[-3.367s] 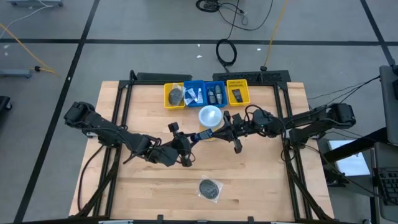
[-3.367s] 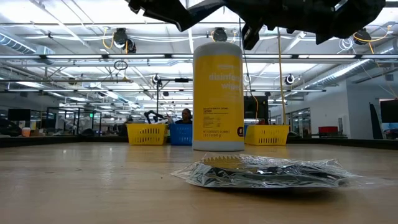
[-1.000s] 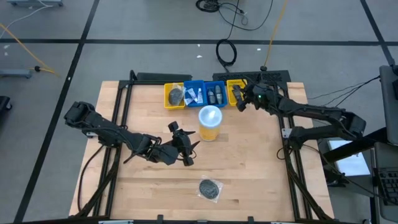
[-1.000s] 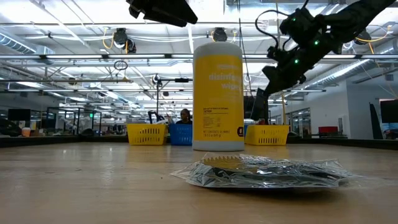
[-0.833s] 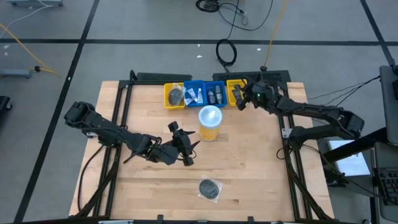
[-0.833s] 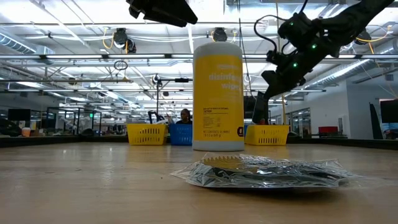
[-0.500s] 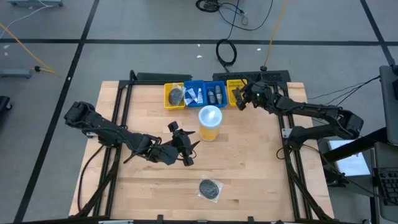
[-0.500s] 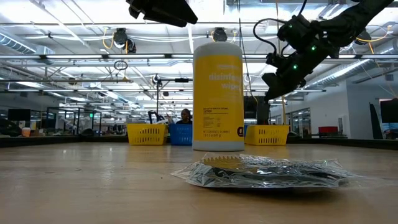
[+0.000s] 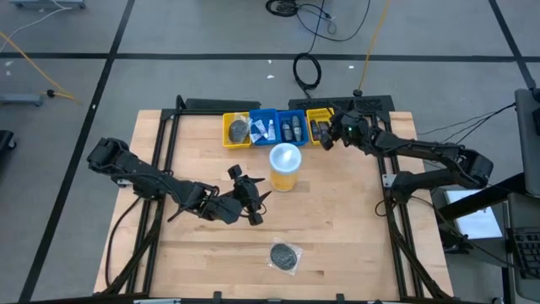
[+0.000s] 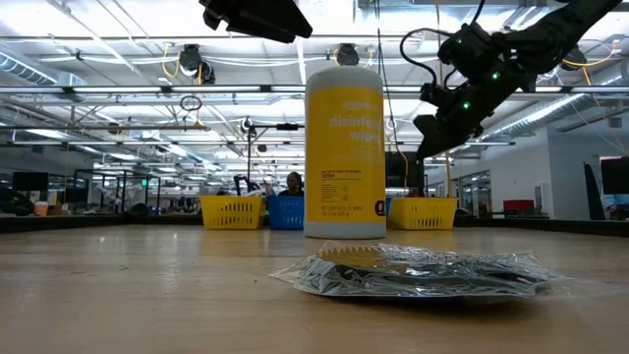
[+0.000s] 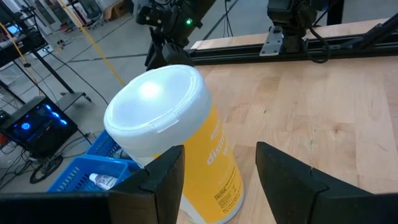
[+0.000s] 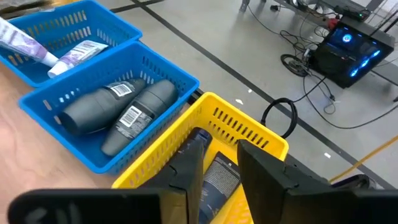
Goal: Pick & Place Travel size toiletries
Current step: Put the hairbrush into the left yellow basket
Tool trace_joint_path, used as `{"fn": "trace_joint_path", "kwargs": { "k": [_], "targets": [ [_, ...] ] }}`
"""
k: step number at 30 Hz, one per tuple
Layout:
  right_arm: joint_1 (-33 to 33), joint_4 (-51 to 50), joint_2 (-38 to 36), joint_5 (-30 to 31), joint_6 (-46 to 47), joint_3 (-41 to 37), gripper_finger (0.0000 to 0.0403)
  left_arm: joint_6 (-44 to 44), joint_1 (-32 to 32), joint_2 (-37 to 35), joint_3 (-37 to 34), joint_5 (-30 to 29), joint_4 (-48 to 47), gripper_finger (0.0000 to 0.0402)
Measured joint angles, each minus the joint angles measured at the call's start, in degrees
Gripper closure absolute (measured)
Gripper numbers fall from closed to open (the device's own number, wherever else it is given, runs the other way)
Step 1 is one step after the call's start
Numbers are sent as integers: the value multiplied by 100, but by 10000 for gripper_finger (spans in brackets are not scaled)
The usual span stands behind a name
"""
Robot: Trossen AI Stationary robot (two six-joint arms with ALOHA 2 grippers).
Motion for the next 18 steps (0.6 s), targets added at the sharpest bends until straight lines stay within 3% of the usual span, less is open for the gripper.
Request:
{"fn": "trace_joint_path", "kwargs": {
  "k": [7, 12, 18],
  "targets": [
    [311, -10, -111, -15, 39, 0, 311, -13, -34, 0, 0, -2, -9, 204],
    [728, -24, -555, -583, 149, -4, 311, -11, -142, 0, 0, 113, -18, 204],
    [1320, -596, -1154, -1422, 437, -4, 312, -105, -234, 0, 0, 1813, -212, 204]
  ]
}}
